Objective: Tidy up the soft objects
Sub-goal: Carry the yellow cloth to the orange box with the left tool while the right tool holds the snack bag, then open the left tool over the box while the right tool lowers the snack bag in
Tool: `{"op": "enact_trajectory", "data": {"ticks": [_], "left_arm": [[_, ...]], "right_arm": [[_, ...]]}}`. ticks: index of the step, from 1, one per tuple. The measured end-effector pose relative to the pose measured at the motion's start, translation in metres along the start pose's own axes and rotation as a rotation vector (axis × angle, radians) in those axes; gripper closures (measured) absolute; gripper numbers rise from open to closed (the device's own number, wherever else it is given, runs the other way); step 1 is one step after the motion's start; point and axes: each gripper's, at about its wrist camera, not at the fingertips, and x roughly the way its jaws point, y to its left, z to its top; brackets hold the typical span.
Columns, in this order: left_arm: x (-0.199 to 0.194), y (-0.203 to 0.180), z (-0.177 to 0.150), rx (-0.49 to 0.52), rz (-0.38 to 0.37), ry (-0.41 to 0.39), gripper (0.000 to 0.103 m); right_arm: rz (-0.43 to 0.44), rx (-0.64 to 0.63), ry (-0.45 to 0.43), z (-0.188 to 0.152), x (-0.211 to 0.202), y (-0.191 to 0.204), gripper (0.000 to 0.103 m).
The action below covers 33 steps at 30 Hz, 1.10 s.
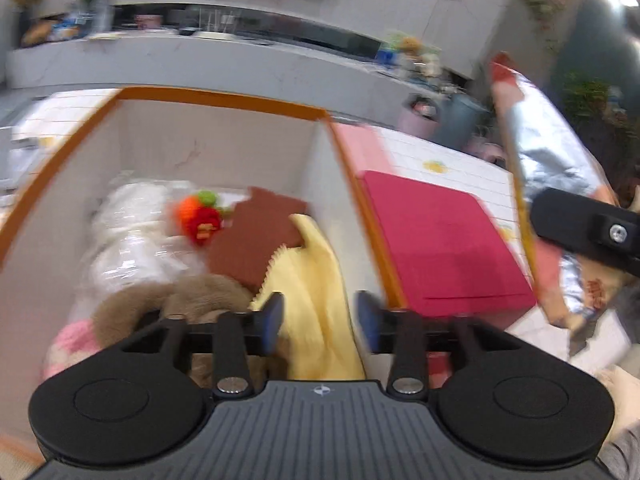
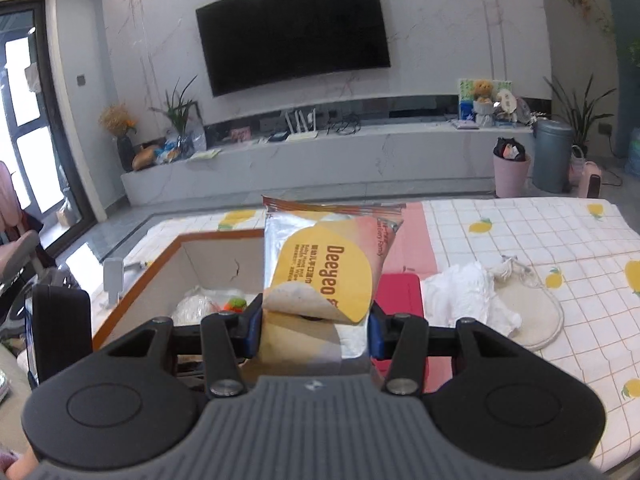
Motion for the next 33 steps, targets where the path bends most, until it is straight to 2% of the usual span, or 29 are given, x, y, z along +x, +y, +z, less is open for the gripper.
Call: {"op": "enact_trajectory", "data": {"ticks": [1, 2, 4, 6, 11, 13, 16, 18, 22, 28, 30, 33], "left_arm": [[-0.003, 0.002, -0.004, -0.011, 0.021, 0.001, 0.03], [-0.005, 0.004, -0.002, -0.018, 0.02, 0.011, 0.025], [-0.012, 0.013, 0.002, -0.041, -0.027, 0.049, 0.019], [-0.023, 0.025, 0.007, -0.089, -0.054, 0.082, 0.019], [-0.063, 0.057, 0.014, -0.157, -0.013, 0.087, 0.018], [-0.077, 0.065, 0.019, -0.133, 0.035, 0.08, 0.018], [-0.089, 0.072, 0.023, -0.049, 0.098, 0.008, 0.016], [-0.09, 0.077, 0.028, -0.022, 0.141, 0.019, 0.015], [-0.084, 0.095, 0.029, -0.09, 0.169, 0.034, 0.015], [-0.078, 0.113, 0.029, -0.136, 0.163, 0.054, 0.015], [-0.078, 0.117, 0.027, -0.143, 0.166, 0.058, 0.015], [-0.078, 0.121, 0.025, -0.141, 0.169, 0.059, 0.015]], "right_arm": [[-0.001, -0.003, 0.004, -0.001, 0.0, 0.0, 0.055], [-0.004, -0.008, 0.007, -0.001, 0.001, 0.001, 0.055], [-0.003, -0.018, 0.009, -0.001, 0.001, 0.003, 0.055], [0.007, -0.03, 0.014, -0.001, 0.0, 0.006, 0.055], [0.028, -0.024, -0.006, 0.008, -0.005, 0.016, 0.055], [0.031, -0.067, -0.011, 0.013, -0.004, 0.025, 0.055], [0.048, -0.134, 0.01, 0.018, 0.008, 0.037, 0.055], [0.073, -0.178, 0.054, 0.024, 0.024, 0.047, 0.055], [0.049, -0.246, 0.155, 0.035, 0.066, 0.068, 0.054], [0.096, -0.349, 0.315, 0.048, 0.138, 0.108, 0.054], [0.104, -0.43, 0.365, 0.048, 0.163, 0.123, 0.054], [0.073, -0.62, 0.417, 0.042, 0.195, 0.145, 0.054]]}}
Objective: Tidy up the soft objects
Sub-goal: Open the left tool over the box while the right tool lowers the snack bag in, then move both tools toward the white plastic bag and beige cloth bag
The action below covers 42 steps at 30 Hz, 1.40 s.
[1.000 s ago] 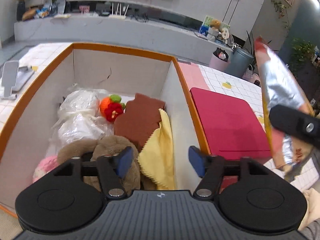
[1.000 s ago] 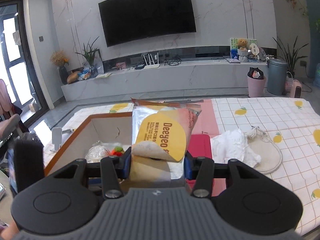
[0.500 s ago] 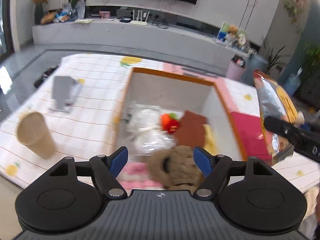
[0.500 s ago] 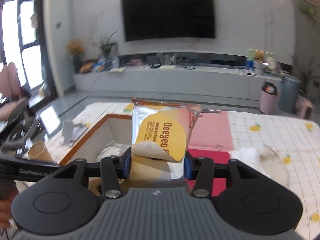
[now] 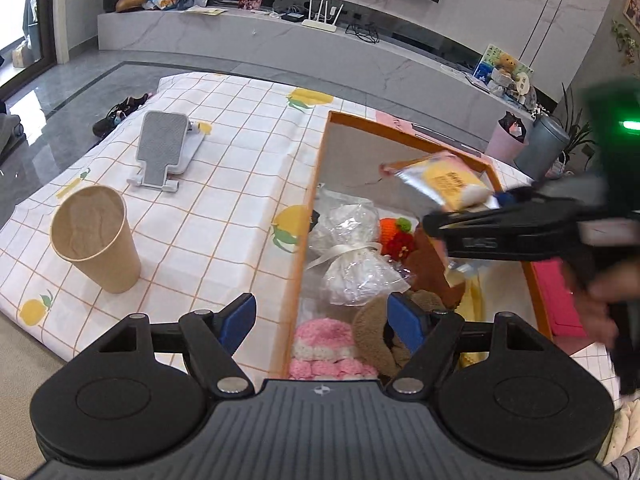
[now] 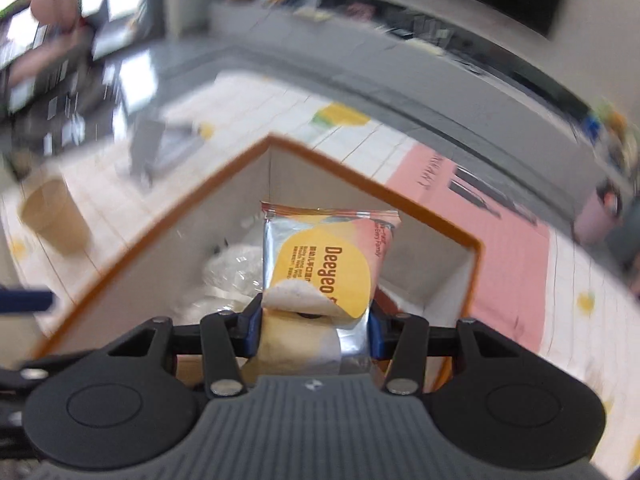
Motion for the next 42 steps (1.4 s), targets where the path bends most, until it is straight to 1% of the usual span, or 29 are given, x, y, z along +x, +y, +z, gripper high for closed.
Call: {"op": "enact_trajectory", "data": {"ticks": [2, 3, 5, 6, 8, 12, 16, 17, 18, 19, 20, 22, 24, 26, 27, 28, 29, 30, 31, 33, 34, 36, 37, 40, 42], "left_arm": [[0.001, 0.001, 0.0, 0.01, 0.006, 0.0, 0.015], [0.003, 0.002, 0.0, 0.011, 0.001, 0.008, 0.015], [0.005, 0.005, 0.002, -0.003, -0.035, 0.027, 0.015], [0.006, 0.007, 0.002, -0.012, -0.046, 0.03, 0.015], [0.009, 0.008, 0.002, -0.017, -0.045, 0.031, 0.015], [0.017, 0.012, 0.0, -0.025, -0.018, 0.052, 0.015], [0.025, 0.016, -0.001, -0.042, -0.013, 0.078, 0.016], [0.026, 0.016, -0.002, -0.041, -0.01, 0.079, 0.016], [0.026, 0.016, -0.002, -0.037, -0.008, 0.08, 0.016], [0.026, 0.015, -0.002, -0.034, -0.008, 0.081, 0.016], [0.025, 0.014, -0.003, -0.031, -0.01, 0.082, 0.016], [0.025, 0.013, -0.003, -0.026, -0.014, 0.083, 0.016], [0.026, 0.012, -0.003, -0.025, -0.011, 0.086, 0.016], [0.028, 0.012, -0.003, -0.026, 0.004, 0.098, 0.016], [0.028, 0.011, -0.003, -0.026, 0.016, 0.102, 0.016], [0.028, 0.01, -0.003, -0.023, 0.027, 0.1, 0.016], [0.027, 0.01, -0.004, -0.018, 0.033, 0.094, 0.016], [0.027, 0.009, -0.003, -0.013, 0.037, 0.092, 0.016], [0.026, 0.009, -0.003, -0.011, 0.039, 0.09, 0.016], [0.026, 0.009, -0.003, -0.013, 0.031, 0.088, 0.016], [0.025, 0.009, -0.003, -0.015, 0.026, 0.089, 0.016], [0.025, 0.009, -0.003, -0.021, 0.017, 0.092, 0.016], [0.025, 0.009, -0.002, -0.023, 0.013, 0.094, 0.016], [0.023, 0.004, -0.001, -0.018, 0.0, 0.088, 0.016], [0.019, -0.002, -0.003, 0.002, 0.008, 0.067, 0.016]], "right_arm": [[-0.042, -0.081, 0.025, 0.01, 0.017, 0.004, 0.054], [-0.046, -0.111, 0.037, 0.014, 0.024, 0.004, 0.054], [-0.025, -0.15, 0.061, 0.022, 0.036, 0.003, 0.054], [0.0, -0.164, 0.073, 0.024, 0.04, 0.002, 0.054], [0.045, -0.211, 0.087, 0.027, 0.048, 0.006, 0.054], [0.014, -0.32, 0.073, 0.029, 0.057, 0.02, 0.054], [0.001, -0.444, 0.022, 0.028, 0.061, 0.028, 0.054], [-0.017, -0.473, 0.018, 0.027, 0.063, 0.029, 0.045], [-0.055, -0.485, 0.016, 0.027, 0.064, 0.029, 0.036], [-0.101, -0.485, 0.006, 0.026, 0.063, 0.027, 0.018], [-0.11, -0.472, -0.009, 0.025, 0.061, 0.023, 0.014], [-0.073, -0.411, -0.02, 0.024, 0.052, 0.011, 0.015], [-0.056, -0.329, -0.036, 0.021, 0.039, 0.001, 0.017], [-0.035, -0.248, -0.087, 0.016, 0.023, -0.009, 0.033], [-0.009, -0.209, -0.106, 0.013, 0.015, -0.014, 0.038], [0.028, -0.176, -0.11, 0.011, 0.01, -0.017, 0.051], [0.066, -0.155, -0.096, 0.01, 0.007, -0.019, 0.065], [0.079, -0.143, -0.081, 0.008, 0.007, -0.018, 0.069], [0.058, -0.136, -0.073, 0.006, 0.006, -0.016, 0.071], [0.0, -0.098, -0.062, 0.0, 0.0, -0.013, 0.071], [0.007, -0.056, -0.056, -0.004, -0.004, -0.015, 0.07], [0.063, 0.033, -0.06, -0.015, -0.016, -0.023, 0.065], [0.077, 0.053, -0.059, -0.019, -0.019, -0.022, 0.057], [0.048, 0.078, -0.087, -0.033, -0.033, -0.017, 0.055], [0.048, 0.112, -0.096, -0.04, -0.043, -0.017, 0.054]]}}
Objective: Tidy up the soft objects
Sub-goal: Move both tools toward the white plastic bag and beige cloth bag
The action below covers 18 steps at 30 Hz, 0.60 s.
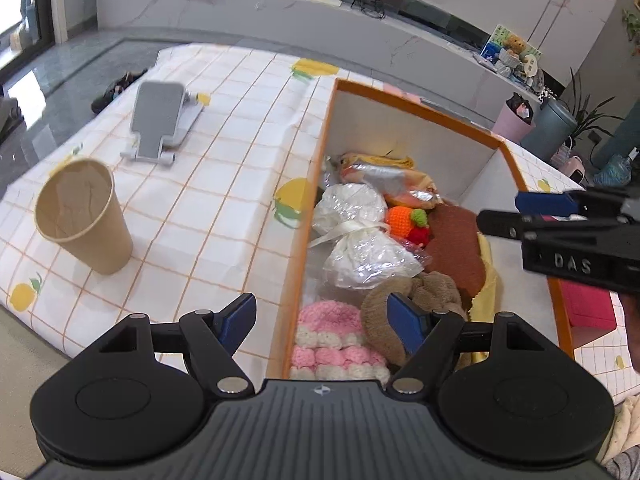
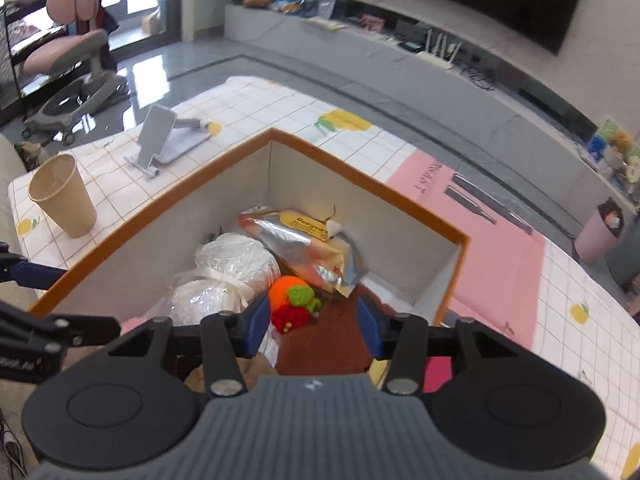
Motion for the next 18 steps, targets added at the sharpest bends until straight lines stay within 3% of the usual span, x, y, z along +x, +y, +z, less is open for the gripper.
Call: {"op": "enact_trajectory", "data": {"ticks": [5, 8, 11, 18], "left_arm": [[-0.015, -0.025, -0.004, 0.077, 0.015, -0.063, 0.015], [-0.025, -0.041, -0.007, 0.097, 0.068, -0.106, 0.016], [-0.037, -0.057, -0.01, 0.141, 0.026, -0.137, 0.016], [-0.065, -0.098, -0.022, 0.176, -0.037, -0.205, 0.016]], "right_arm": [[-0.004, 0.088, -0.053, -0.016, -0.028, -0.001, 0.041], [-0.02, 0.129, -0.082, -0.026, -0.049, -0.006, 0.037], [-0.035, 0.178, -0.107, -0.037, -0.074, -0.017, 0.031], [-0.162, 0.276, -0.159, -0.071, -0.135, -0.061, 0.023]]}}
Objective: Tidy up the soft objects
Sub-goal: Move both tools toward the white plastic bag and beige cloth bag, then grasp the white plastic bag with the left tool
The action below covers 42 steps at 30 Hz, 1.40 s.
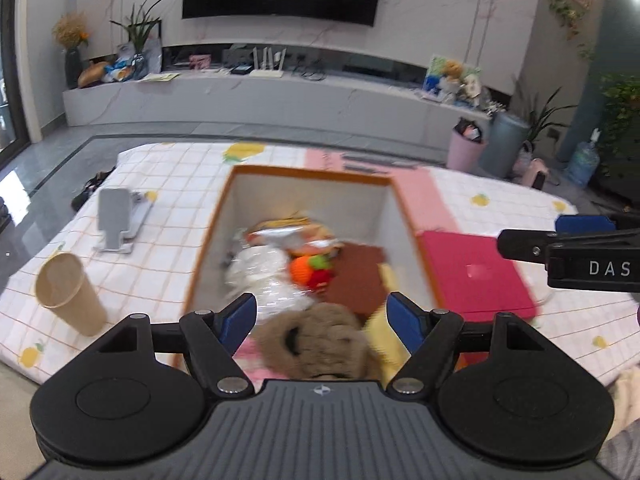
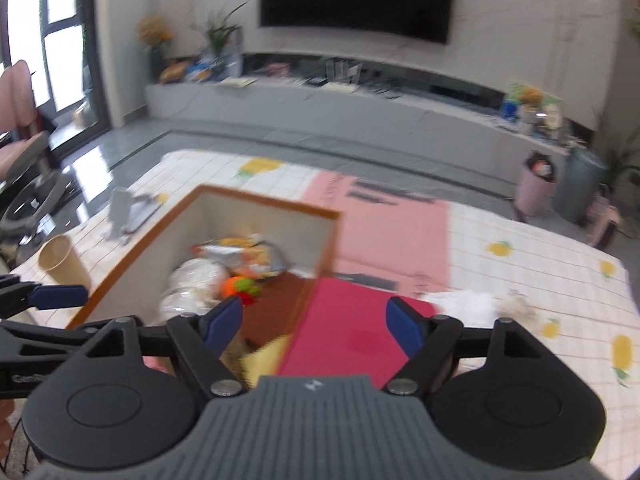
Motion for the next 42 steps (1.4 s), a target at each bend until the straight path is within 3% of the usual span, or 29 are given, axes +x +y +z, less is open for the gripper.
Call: {"op": "enact_trajectory", "data": {"ticks": [5, 10, 18, 23, 26, 30, 33, 35, 38, 42], "left_arm": [[-0.002, -0.038, -0.001, 0.017, -0.085, 0.016, 0.016], [0.004, -0.081, -0.01, 0.116, -0.123, 0.022, 0.016], [0.027, -0.139, -0.019, 0.263, -0.186, 0.059, 0.016], [0.059, -0.163, -0.004, 0.285, -0.269, 0.136, 0.016], [0.08, -0.182, 0.012, 0.285, -0.256, 0.163, 0.016], [0.113, -0.217, 0.029, 0.347, -0.209, 0.154, 0.016], [0.142, -0.237, 0.039, 0.387, -0.166, 0.165, 0.016], [0.162, -0.25, 0.042, 0.42, -0.132, 0.191, 0.016], [0.191, -0.265, 0.038, 0.454, -0.059, 0.282, 0.02], [0.217, -0.284, 0.03, 0.514, -0.046, 0.317, 0.02]], "right_arm": [[-0.12, 0.09, -0.026, -0.017, -0.03, -0.054, 0.02], [-0.182, 0.197, -0.026, -0.042, -0.04, -0.104, 0.018], [-0.268, 0.364, 0.06, -0.084, -0.002, -0.174, 0.018], [-0.341, 0.297, 0.087, -0.103, 0.036, -0.197, 0.018], [-0.375, 0.343, 0.13, -0.108, 0.057, -0.215, 0.018], [-0.339, 0.459, 0.126, -0.101, 0.078, -0.242, 0.018], [-0.329, 0.445, 0.123, -0.09, 0.099, -0.257, 0.018], [-0.31, 0.43, 0.135, -0.087, 0.118, -0.266, 0.018], [-0.214, 0.465, 0.15, -0.092, 0.148, -0.281, 0.018], [-0.192, 0.528, 0.19, -0.098, 0.168, -0.295, 0.018]]}}
